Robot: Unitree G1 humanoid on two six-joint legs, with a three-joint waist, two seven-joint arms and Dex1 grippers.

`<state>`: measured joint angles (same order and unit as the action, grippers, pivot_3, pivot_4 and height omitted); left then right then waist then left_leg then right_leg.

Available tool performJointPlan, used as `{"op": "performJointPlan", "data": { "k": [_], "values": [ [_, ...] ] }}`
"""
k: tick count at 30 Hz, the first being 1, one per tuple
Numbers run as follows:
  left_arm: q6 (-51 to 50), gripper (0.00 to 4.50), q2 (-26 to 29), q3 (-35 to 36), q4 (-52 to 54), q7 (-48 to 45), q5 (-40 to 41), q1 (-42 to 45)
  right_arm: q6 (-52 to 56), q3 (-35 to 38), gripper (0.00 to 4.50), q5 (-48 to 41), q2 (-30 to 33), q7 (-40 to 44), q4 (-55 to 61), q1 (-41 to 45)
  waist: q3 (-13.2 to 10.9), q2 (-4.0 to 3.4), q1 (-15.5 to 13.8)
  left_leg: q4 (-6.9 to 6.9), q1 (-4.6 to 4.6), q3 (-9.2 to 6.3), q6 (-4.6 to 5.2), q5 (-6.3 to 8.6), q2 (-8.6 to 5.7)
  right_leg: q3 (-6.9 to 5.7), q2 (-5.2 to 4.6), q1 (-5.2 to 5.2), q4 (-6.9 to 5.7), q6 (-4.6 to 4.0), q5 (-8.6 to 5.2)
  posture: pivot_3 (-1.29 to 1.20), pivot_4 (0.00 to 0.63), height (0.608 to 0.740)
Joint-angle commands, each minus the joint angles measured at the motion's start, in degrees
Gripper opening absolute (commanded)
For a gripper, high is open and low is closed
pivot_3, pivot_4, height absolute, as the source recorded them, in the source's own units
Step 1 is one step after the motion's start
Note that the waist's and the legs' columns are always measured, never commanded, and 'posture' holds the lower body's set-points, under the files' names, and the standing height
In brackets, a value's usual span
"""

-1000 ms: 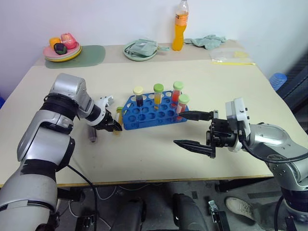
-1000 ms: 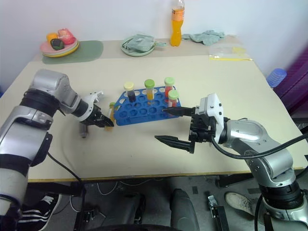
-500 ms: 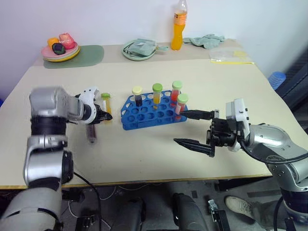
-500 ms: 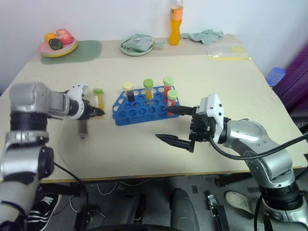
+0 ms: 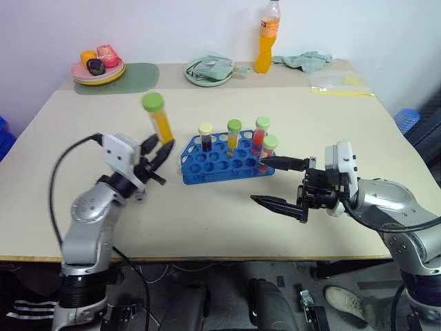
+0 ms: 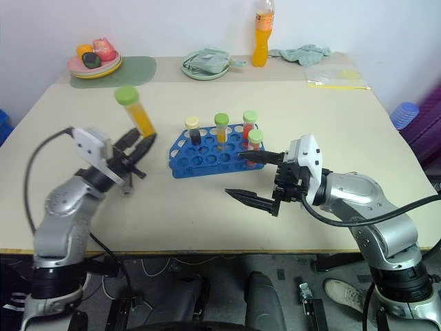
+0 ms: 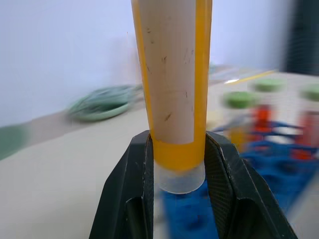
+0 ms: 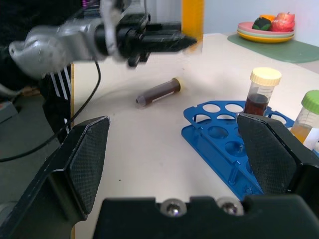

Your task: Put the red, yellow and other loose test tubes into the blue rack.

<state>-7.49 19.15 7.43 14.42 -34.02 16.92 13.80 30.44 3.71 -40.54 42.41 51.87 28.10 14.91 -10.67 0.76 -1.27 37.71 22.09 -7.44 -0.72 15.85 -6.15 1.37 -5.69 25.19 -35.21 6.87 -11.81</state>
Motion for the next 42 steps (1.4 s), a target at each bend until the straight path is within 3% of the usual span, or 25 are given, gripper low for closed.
{"op": "performJointPlan", "data": {
  "k": [1,7,12,16,24,42],
  "values": [
    [6.11,0.84,-1.71,-2.99,-4.92,-1.76,-1.05,3.05,-1.91,2.74,4.5,0.82,0.93,0.93,-0.01,-1.08,0.0,-0.01,-0.02,0.02,0.0,0.0,0.06,0.03,0.0,0.0,0.01,-0.01,0.0,0.0,0.0,0.0,0.15,0.74],
    [16.04,0.84,-7.2,-12.66,-14.96,-1.68,-8.32,8.41,-3.09,6.39,4.5,2.78,1.05,-0.76,-0.23,-6.56,0.0,0.0,-0.72,0.15,0.02,0.01,0.04,0.02,0.0,-0.01,0.03,-0.06,0.0,0.06,0.03,0.0,0.15,0.74],
    [16.94,0.84,-11.22,-14.72,-19.92,-0.89,-8.3,10.05,-3.41,7.84,4.5,3.37,0.66,-1.94,0.58,-8.92,0.02,-0.02,-0.72,0.23,0.04,0.08,0.03,0.01,0.0,0.03,0.04,-0.07,0.0,0.14,0.08,0.0,0.15,0.74],
    [19.66,0.84,-12.06,-17.39,-28.09,2.25,-14.26,12.56,-3.88,8.57,4.5,3.77,0.39,-2.82,0.21,-8.93,0.04,-0.07,-0.96,0.27,0.02,0.08,0.21,0.11,0.02,0.02,0.07,-0.08,-0.02,0.14,0.08,0.0,0.15,0.74],
    [24.89,0.84,-13.43,-16.71,-32.65,2.9,-13.72,14.25,-4.19,8.32,4.5,3.69,0.45,-3.46,0.34,-8.92,0.04,-0.07,-0.95,0.31,0.03,0.08,0.26,0.15,0.0,0.03,0.06,-0.11,0.02,0.18,0.1,0.0,0.15,0.74],
    [25.1,0.84,-15.37,-20.47,-39.22,6.54,-20.0,15.88,-3.06,7.48,4.5,3.07,-0.26,-6.56,2.31,-7.72,0.05,-0.07,-0.96,0.32,0.03,0.08,0.27,0.15,0.0,0.02,0.06,-0.12,0.01,0.19,0.1,0.0,0.15,0.74]
  ]
}}
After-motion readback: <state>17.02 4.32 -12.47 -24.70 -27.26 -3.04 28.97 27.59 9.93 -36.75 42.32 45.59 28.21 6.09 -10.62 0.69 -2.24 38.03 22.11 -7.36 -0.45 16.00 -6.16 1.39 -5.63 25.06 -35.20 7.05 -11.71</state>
